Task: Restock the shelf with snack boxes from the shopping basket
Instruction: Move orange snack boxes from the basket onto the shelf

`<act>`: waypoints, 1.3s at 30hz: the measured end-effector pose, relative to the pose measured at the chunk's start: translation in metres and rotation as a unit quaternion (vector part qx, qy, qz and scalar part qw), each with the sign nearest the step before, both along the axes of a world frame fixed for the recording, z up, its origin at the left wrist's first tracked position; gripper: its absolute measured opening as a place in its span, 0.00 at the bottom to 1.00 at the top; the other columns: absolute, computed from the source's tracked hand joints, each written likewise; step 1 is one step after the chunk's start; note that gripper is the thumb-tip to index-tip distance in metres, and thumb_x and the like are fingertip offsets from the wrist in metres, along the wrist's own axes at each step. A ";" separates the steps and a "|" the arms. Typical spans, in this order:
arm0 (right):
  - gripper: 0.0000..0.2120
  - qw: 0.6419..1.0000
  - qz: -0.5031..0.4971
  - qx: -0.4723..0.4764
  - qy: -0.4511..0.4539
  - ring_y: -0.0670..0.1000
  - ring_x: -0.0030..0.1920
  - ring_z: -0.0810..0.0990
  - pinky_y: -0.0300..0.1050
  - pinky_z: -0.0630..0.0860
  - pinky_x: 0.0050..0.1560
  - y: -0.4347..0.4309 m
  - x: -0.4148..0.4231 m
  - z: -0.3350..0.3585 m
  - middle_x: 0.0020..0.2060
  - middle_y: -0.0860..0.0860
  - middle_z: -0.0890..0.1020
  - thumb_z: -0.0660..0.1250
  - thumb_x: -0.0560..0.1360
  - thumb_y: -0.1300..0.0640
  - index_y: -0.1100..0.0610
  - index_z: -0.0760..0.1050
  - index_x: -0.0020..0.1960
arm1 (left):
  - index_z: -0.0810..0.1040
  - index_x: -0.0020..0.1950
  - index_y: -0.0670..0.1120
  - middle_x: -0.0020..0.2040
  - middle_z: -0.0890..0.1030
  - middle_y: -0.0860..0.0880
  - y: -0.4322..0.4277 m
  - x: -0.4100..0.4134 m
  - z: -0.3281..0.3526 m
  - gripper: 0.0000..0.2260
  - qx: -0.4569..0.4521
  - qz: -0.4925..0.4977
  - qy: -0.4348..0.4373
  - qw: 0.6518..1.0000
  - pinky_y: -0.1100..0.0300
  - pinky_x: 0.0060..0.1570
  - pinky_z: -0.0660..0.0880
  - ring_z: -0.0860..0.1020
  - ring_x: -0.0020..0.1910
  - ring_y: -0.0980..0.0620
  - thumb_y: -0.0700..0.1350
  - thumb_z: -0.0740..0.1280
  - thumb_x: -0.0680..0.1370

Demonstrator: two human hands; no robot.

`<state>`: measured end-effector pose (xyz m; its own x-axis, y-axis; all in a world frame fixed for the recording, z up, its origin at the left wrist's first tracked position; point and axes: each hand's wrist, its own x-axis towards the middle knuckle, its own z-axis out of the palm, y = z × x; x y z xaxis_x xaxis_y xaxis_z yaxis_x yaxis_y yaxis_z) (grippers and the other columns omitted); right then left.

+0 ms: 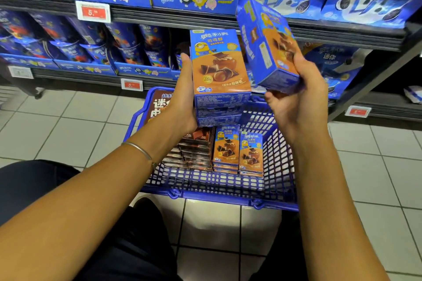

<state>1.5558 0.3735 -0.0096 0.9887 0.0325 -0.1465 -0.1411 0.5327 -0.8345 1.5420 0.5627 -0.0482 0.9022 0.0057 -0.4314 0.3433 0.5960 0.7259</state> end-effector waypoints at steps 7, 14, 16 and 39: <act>0.19 0.977 0.061 -0.204 -0.029 0.45 0.43 0.84 0.44 0.78 0.40 0.033 -0.006 0.008 0.47 0.47 0.84 0.72 0.69 0.45 0.52 0.75 0.55 | 0.79 0.73 0.51 0.66 0.83 0.41 0.001 0.007 -0.006 0.38 0.055 0.008 0.003 0.998 0.37 0.66 0.77 0.83 0.64 0.37 0.75 0.50 0.79; 0.23 0.985 0.086 -0.152 -0.004 0.53 0.50 0.86 0.54 0.81 0.48 0.042 0.008 -0.007 0.51 0.51 0.86 0.73 0.70 0.46 0.52 0.75 0.62 | 0.70 0.79 0.52 0.71 0.79 0.42 0.006 0.017 0.001 0.44 0.107 0.028 0.048 0.993 0.35 0.68 0.74 0.80 0.66 0.36 0.80 0.57 0.72; 0.25 0.987 0.081 -0.142 -0.003 0.54 0.52 0.86 0.56 0.82 0.49 0.047 0.014 -0.009 0.52 0.52 0.86 0.74 0.67 0.45 0.51 0.75 0.62 | 0.77 0.74 0.52 0.66 0.83 0.42 0.012 0.022 0.002 0.43 0.134 0.011 0.037 0.990 0.37 0.68 0.75 0.82 0.65 0.37 0.80 0.54 0.73; 0.21 0.981 0.173 0.000 0.085 0.53 0.45 0.85 0.50 0.82 0.47 0.061 -0.029 0.445 0.50 0.55 0.84 0.66 0.73 0.57 0.57 0.74 0.65 | 0.89 0.55 0.48 0.53 0.88 0.43 0.040 -0.028 0.475 0.18 0.019 -0.022 -0.017 0.999 0.54 0.43 0.84 0.88 0.48 0.45 0.57 0.66 0.77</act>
<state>1.5267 0.4347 0.4353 0.8794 0.3622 -0.3091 -0.4516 0.4289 -0.7824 1.5143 0.6025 0.4268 0.9160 -0.0183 -0.4007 0.3432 0.5529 0.7593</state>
